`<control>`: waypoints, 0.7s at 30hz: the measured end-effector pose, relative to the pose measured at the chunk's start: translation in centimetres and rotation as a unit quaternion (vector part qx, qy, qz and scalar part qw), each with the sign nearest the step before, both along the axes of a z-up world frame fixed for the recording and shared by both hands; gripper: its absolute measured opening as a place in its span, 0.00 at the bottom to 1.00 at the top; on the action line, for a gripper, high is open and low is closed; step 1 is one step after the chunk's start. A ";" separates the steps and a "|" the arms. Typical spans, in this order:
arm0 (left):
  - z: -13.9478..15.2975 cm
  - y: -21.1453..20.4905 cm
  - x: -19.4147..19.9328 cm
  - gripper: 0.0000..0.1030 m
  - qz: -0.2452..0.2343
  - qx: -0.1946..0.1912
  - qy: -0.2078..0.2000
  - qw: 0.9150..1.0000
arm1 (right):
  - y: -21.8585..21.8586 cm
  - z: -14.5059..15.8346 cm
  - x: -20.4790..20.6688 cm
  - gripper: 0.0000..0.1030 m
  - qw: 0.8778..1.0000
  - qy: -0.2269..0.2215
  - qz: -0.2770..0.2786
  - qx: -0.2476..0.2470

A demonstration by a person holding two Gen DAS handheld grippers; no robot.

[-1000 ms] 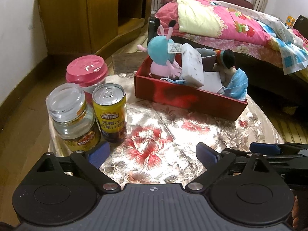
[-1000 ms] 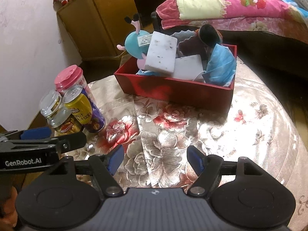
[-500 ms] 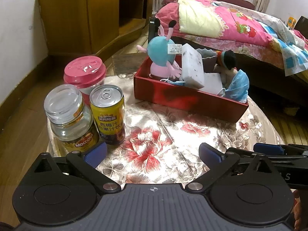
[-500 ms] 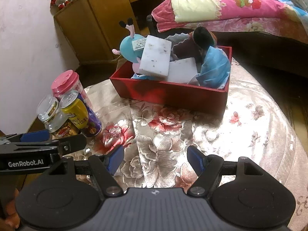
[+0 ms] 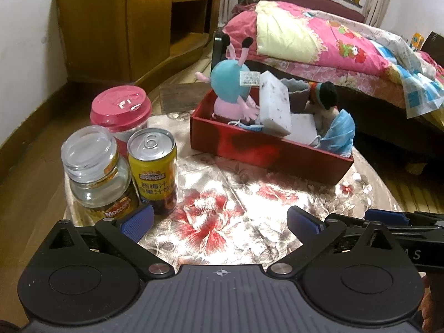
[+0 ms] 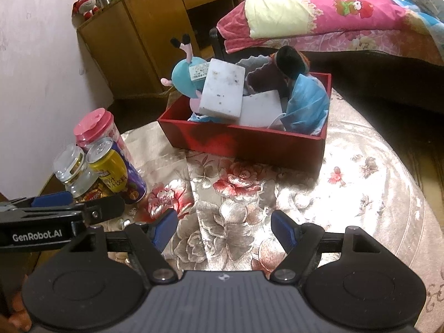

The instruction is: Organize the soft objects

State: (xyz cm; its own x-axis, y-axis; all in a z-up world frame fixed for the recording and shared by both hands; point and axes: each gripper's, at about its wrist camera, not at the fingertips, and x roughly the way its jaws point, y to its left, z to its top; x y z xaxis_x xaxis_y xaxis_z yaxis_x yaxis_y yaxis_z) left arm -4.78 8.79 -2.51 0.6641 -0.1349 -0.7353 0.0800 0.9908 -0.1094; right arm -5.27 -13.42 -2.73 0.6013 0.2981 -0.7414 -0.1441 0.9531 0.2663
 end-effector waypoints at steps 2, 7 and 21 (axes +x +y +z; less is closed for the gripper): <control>0.1 0.0 -0.1 0.95 -0.001 0.003 -0.007 1.000 | 0.0 0.1 0.0 0.47 1.000 -0.003 -0.001 0.000; 0.2 -0.1 0.0 0.95 0.000 0.007 -0.007 1.000 | -0.2 0.2 0.0 0.48 1.000 -0.005 -0.005 0.000; 0.1 0.0 0.1 0.95 0.007 0.013 -0.010 1.000 | -0.1 0.6 -0.1 0.49 1.000 -0.011 -0.007 0.003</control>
